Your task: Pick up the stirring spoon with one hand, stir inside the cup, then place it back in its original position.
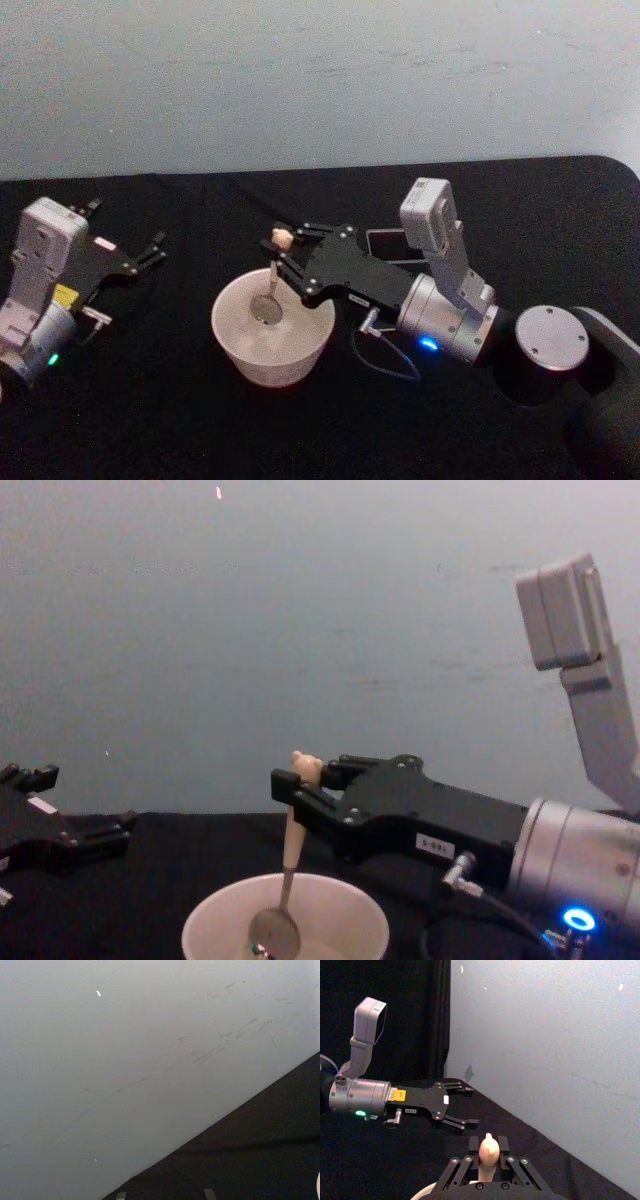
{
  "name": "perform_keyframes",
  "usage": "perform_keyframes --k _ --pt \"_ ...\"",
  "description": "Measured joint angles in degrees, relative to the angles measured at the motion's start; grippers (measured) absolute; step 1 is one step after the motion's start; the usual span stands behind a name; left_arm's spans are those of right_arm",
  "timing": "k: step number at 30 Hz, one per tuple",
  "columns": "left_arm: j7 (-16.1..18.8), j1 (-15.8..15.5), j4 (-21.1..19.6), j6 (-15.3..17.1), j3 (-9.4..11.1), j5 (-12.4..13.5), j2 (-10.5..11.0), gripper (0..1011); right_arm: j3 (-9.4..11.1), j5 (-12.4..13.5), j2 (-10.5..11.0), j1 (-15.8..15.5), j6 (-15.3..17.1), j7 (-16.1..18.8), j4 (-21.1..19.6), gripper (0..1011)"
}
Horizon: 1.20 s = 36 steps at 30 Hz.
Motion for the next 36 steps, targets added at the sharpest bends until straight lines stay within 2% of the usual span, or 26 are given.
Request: perform_keyframes --k 9,15,21,29,36 --pt "0.0 0.0 0.0 0.0 0.0 0.0 0.0 1001 0.3 -1.2 -1.1 0.5 -1.1 -0.1 1.7 213" --pt "0.0 0.0 0.0 0.0 0.0 0.0 0.0 1001 0.9 -2.3 -1.0 0.4 -1.7 -1.0 1.9 213" --pt "0.0 0.0 0.0 0.0 0.0 0.0 0.0 1001 2.2 -2.7 0.5 -0.9 -1.5 -1.4 0.1 213" --pt "0.0 0.0 0.0 0.0 0.0 0.0 0.0 1001 3.4 -0.4 3.6 -4.5 -0.3 0.3 -5.5 213" --pt "0.0 0.0 0.0 0.0 0.0 0.0 0.0 1001 2.7 0.7 5.3 -6.6 0.3 2.1 -8.8 213"
